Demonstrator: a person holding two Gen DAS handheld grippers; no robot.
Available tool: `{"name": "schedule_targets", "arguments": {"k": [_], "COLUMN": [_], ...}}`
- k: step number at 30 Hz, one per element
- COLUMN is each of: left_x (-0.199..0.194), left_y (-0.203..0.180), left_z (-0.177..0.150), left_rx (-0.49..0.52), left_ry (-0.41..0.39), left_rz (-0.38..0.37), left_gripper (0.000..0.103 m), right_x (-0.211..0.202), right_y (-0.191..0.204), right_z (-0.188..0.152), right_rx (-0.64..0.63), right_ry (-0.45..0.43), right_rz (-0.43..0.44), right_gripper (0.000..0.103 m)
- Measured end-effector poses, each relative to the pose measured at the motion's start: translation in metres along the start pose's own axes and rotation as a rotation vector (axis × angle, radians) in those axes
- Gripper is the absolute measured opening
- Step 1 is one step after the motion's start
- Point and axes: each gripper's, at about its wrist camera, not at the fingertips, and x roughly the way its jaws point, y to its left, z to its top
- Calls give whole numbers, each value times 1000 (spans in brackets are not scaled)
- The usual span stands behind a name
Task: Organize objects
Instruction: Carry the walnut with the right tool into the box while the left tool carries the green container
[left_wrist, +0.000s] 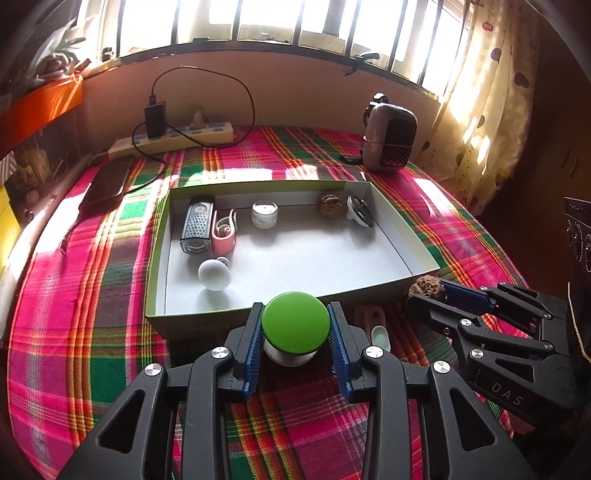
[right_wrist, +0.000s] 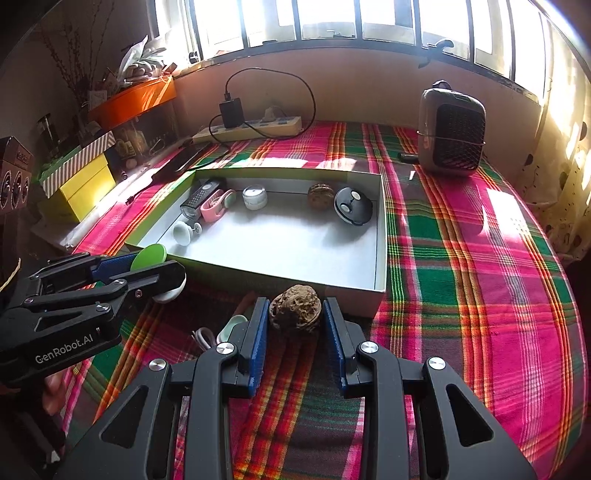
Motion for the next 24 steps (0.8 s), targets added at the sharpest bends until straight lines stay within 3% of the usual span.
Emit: {"name": "schedule_targets", "arguments": {"k": [24], "left_x": [22], "left_y": [6], "left_z": [42], "left_rx": [4], "left_ry": [-11], "left_rz": [1], "left_gripper": [31], "right_x": [23], "right_y": [-8], "right_z": [59], "right_rx": [-21], "right_ry": [-25], "right_rz": [20], "right_gripper": [31]}}
